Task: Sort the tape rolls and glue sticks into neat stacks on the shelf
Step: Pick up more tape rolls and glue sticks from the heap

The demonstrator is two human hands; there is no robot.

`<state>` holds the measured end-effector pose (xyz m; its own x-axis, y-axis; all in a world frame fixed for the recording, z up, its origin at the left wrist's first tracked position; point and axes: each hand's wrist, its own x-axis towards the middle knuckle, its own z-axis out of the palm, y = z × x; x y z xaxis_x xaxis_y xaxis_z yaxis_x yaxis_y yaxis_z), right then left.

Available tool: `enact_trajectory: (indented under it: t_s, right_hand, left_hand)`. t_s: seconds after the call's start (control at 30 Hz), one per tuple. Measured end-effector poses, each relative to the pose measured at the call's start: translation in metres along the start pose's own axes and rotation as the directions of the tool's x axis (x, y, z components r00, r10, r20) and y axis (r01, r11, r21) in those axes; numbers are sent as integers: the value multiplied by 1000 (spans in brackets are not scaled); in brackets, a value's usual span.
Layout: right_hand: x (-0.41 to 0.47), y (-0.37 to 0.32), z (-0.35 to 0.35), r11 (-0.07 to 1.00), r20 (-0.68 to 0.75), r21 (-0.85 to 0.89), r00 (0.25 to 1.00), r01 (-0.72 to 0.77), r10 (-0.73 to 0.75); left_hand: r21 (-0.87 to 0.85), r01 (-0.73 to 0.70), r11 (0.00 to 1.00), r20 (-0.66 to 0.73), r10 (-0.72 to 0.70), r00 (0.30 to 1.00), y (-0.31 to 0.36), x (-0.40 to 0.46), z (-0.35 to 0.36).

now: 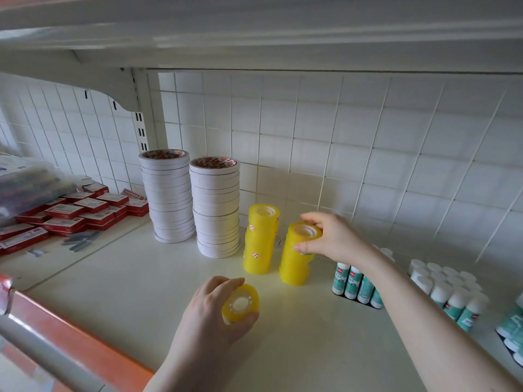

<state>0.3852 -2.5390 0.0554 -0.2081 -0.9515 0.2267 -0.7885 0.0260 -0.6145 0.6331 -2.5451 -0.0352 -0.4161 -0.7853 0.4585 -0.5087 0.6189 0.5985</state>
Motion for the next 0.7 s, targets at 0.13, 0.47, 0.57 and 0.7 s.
enact_trajectory:
  t_s: [0.13, 0.47, 0.57, 0.7]
  right_hand:
    - [-1, 1, -2, 1000, 8, 10, 1000, 4, -4]
    - [-8, 2, 1, 997, -22, 47, 998, 64, -63]
    - [-12, 0, -4, 995, -84, 30, 992, 93, -90]
    - [-16, 0, -7, 994, -96, 20, 990, 107, -105]
  left_hand:
    - [5, 0, 1000, 0, 0, 1000, 0, 1, 0]
    - [22, 12, 1000, 26, -13, 1000, -1, 2, 1]
    - [36, 8, 999, 18, -8, 1000, -3, 3, 3]
    - [45, 16, 999, 18, -17, 1000, -3, 3, 4]
